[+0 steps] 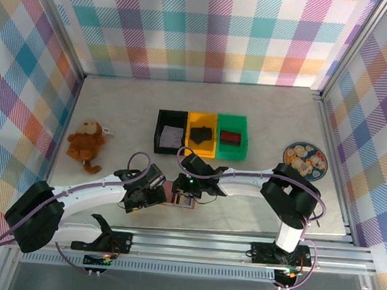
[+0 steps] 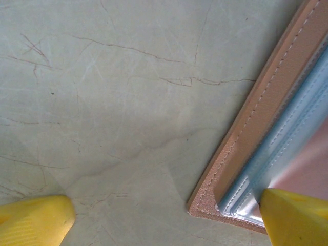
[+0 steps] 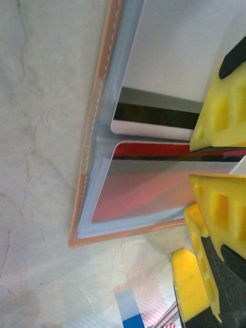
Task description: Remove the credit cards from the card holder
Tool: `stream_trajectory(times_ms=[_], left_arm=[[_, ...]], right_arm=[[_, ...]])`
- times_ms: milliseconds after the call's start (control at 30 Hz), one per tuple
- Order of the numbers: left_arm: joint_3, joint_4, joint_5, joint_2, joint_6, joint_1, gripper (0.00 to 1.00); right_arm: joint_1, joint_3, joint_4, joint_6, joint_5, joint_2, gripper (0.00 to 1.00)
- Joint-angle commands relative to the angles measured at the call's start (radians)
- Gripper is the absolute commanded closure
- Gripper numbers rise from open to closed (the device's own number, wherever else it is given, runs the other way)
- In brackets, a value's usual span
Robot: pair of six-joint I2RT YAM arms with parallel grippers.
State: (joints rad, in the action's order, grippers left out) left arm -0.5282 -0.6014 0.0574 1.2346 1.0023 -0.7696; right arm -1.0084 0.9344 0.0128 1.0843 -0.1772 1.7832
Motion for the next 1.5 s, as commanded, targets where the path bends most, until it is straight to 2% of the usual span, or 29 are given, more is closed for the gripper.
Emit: stream_trajectory(times_ms=[0, 167, 367, 500, 1067, 1467], left_arm=[[0.086, 0.115, -0.094, 0.049, 0.014, 0.01, 0.04], [0.088, 0.117, -0.094, 0.045, 0.016, 0.01, 0.04], [0.092, 0.107, -0.092, 0.025, 0.019, 0.01, 0.04], [0.088, 0.109, -0.091, 0.024, 0.019, 0.01, 0.04], [0.106, 0.144, -0.11, 0.04, 0.027, 0.011, 0.04], [0.126, 0.186, -0.128, 0.063, 0.036, 0.011, 0.05]], right_arm=[[-0.005, -0.021, 0.04, -0.013, -0.023, 0.009, 0.8], [-0.004, -0.025, 0.052, -0.02, -0.041, 0.014, 0.81], [-0.003, -0.041, -0.037, -0.06, 0.061, -0.057, 0.75], [-0.003, -0.008, -0.057, -0.073, 0.027, -0.028, 0.76], [-0.004, 0.003, -0.004, -0.053, -0.001, 0.024, 0.77], [-0.007, -0.034, 0.12, -0.069, -0.037, 0.03, 0.78]])
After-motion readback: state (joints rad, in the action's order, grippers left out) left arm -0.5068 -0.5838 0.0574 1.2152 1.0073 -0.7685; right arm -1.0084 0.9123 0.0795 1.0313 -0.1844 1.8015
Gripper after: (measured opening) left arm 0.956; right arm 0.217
